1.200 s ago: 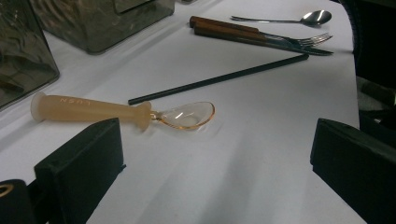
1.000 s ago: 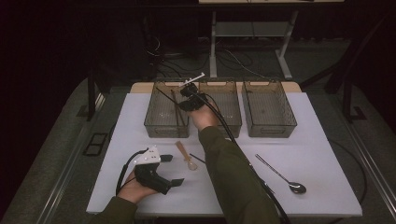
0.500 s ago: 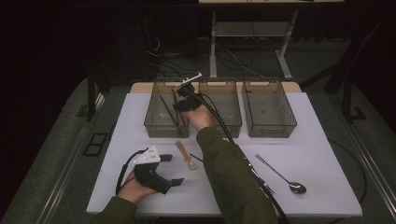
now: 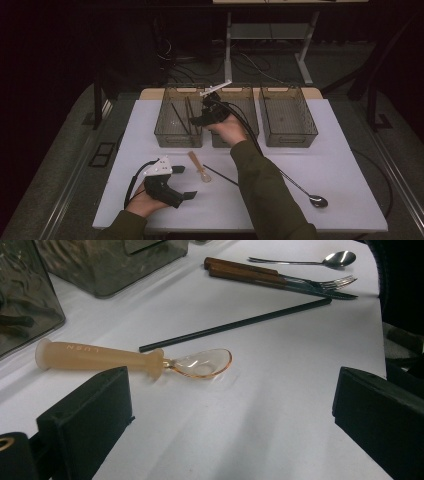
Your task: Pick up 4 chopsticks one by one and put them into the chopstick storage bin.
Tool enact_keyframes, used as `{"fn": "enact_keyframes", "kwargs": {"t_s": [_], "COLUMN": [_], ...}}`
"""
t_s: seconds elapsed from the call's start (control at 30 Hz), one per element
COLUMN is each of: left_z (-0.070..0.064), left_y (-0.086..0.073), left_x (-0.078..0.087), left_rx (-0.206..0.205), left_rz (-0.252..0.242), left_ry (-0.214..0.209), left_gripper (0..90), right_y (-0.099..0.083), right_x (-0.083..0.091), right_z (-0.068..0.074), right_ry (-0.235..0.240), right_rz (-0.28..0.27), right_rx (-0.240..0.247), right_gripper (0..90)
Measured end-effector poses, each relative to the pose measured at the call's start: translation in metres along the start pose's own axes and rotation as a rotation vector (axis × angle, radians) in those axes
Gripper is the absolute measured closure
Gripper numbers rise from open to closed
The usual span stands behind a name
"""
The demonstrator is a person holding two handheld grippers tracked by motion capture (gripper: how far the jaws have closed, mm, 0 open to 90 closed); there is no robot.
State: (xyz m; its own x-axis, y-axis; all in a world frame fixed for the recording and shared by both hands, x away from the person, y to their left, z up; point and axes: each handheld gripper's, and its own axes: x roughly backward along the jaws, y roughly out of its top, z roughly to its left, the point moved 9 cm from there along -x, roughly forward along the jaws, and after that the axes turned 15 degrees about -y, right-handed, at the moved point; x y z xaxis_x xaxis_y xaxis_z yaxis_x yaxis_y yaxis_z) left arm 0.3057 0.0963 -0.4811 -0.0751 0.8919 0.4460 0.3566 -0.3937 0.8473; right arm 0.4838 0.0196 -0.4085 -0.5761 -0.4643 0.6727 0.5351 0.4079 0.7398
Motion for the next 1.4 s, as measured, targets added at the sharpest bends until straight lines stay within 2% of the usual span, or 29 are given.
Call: {"fn": "enact_keyframes", "kwargs": {"t_s": [0.1, 0.27, 0.6, 1.03, 1.3, 1.4], "left_z": [0.0, 0.0, -0.001, -0.001, 0.0, 0.0], "left_y": [-0.001, -0.001, -0.002, -0.003, -0.003, -0.004], "left_x": [0.0, -0.001, -0.001, -0.003, -0.004, -0.004], "left_rx": [-0.005, 0.0, 0.01, 0.014, 0.013, 0.012], "left_rz": [0.008, 0.01, 0.006, 0.009, 0.012, 0.015], "left_ry": [0.001, 0.005, 0.006, 0.001, 0.004, 0.006], "left_gripper": [1.6, 1.6, 1.6, 1.6, 1.6, 1.6], "right_y": [-0.006, -0.018, -0.047, -0.089, -0.117, -0.129], "right_x": [0.013, 0.034, 0.067, 0.1, 0.115, 0.118], "right_z": [-0.001, -0.006, -0.014, -0.02, -0.023, -0.021], "right_ry": [0.035, 0.055, 0.041, 0.065, 0.083, 0.106], "right_rz": [-0.014, -0.033, -0.037, -0.041, -0.045, -0.04], "right_rx": [-0.007, -0.003, 0.041, 0.078, 0.089, 0.094], "right_gripper": [34.8, 34.8, 36.7, 36.8, 38.7, 41.5]}}
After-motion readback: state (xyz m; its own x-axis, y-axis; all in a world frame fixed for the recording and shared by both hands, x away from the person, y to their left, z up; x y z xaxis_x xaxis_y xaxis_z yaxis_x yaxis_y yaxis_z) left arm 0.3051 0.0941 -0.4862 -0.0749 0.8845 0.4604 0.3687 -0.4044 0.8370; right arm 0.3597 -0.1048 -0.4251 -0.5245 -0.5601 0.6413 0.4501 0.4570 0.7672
